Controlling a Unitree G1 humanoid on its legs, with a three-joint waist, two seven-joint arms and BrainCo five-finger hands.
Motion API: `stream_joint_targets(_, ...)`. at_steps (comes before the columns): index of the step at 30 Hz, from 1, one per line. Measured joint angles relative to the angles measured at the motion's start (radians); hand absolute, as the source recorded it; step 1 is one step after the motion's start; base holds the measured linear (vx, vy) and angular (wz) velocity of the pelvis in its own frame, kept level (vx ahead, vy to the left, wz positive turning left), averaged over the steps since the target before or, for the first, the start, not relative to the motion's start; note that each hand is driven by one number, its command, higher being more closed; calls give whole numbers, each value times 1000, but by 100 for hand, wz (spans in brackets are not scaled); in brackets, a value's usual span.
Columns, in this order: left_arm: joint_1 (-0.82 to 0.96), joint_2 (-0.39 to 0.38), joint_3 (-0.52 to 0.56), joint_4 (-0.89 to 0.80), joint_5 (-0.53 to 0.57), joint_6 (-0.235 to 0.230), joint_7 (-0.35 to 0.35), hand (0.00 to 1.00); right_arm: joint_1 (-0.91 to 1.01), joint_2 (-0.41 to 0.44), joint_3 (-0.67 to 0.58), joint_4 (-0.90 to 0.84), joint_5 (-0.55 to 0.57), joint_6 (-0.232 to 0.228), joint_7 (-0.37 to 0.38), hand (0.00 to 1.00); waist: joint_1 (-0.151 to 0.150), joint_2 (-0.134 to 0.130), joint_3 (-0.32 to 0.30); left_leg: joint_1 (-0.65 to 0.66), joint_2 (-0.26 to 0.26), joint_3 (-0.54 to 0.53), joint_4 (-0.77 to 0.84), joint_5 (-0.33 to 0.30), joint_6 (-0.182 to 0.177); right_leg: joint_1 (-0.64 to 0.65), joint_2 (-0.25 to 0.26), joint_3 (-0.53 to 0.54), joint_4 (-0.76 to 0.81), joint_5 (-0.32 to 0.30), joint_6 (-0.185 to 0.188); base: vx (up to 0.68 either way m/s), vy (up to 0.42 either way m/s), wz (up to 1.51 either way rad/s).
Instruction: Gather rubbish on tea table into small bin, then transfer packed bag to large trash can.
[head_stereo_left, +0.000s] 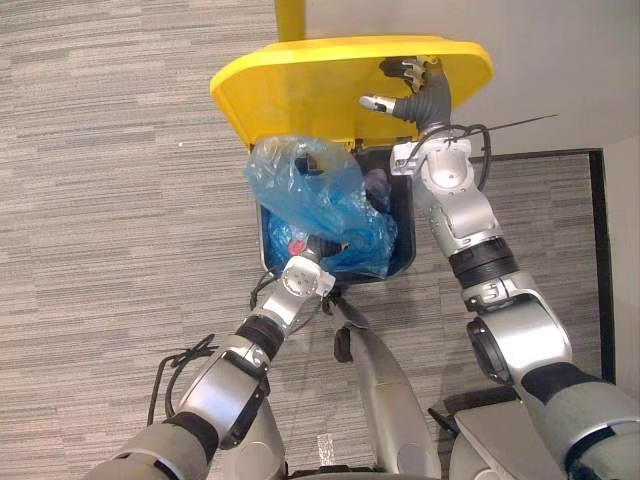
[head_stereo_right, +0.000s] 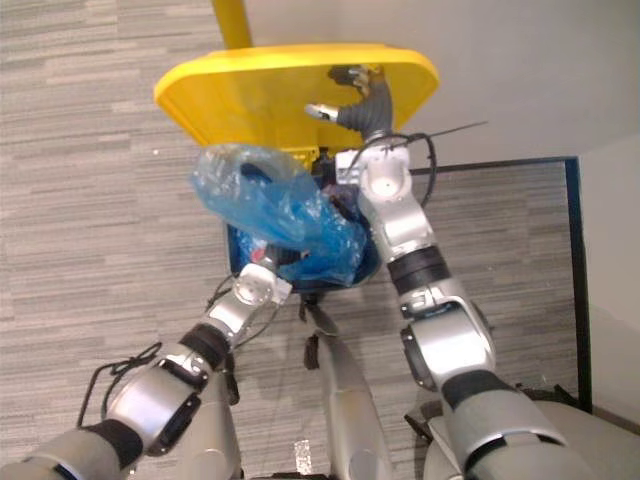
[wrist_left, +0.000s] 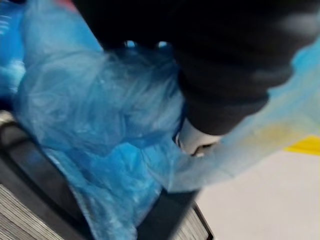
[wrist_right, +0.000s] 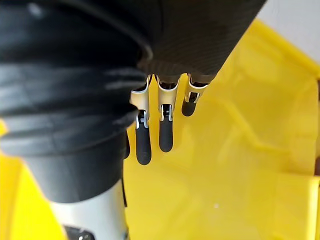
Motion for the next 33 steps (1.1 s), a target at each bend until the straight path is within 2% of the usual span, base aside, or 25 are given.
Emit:
stream_joint_targets(4,6,-14,65,32,84,36,21,0,0,10,7,-23,-1,0,3,0,0,0,0,6,5,20,0,2,2,-1,-1,3,5,-2,1,43,-8,-3)
stream_joint_targets(9,22,-22,84,35,153,56,35,0,0,20,9,-25,-1,0,11,0,-2,0,-1,21,-3,23,-2,2,1,-1,-12,3,32,-11,4,44,5,1)
stream_joint_targets(17,70,-42,81,28,154,61,37,0,151,28,3,-84,-14,-4,31,0,0,-5,-7,87,-37,5,-53,26,19,66,-50,-17,34,-21,13,37,18,15)
stream_joint_targets(19,100,-38,80,2,153,60,37,0,185,28,3,-84,-23,-4,37,0,2,-11,-31,97,-55,-5,-91,43,28,70,-65,-22,28,-22,13,28,1,27)
stream_joint_targets(23,224,14,37,-96,135,48,28,0,290,36,0,-83,-55,-4,70,0,12,-16,-65,175,-72,-15,-191,87,28,134,-68,-35,-13,-28,23,74,-5,13)
stream_joint_targets(29,506,131,24,-251,11,1,-89,0,489,33,-13,-23,-104,9,122,0,6,-9,-132,297,-94,-22,-316,122,48,238,-68,-34,-79,-24,38,101,41,3)
stream_joint_targets(31,600,167,34,-252,-57,-14,-146,0,564,33,-13,-21,-125,12,147,0,7,-7,-173,330,-104,-14,-342,130,56,249,-72,-29,-77,-22,39,114,64,-4)
stream_joint_targets(33,652,187,45,-244,-78,-15,-170,0,590,35,-14,-8,-130,14,158,0,6,-3,-174,370,-108,-10,-357,135,59,278,-73,-25,-77,-22,42,98,71,-7)
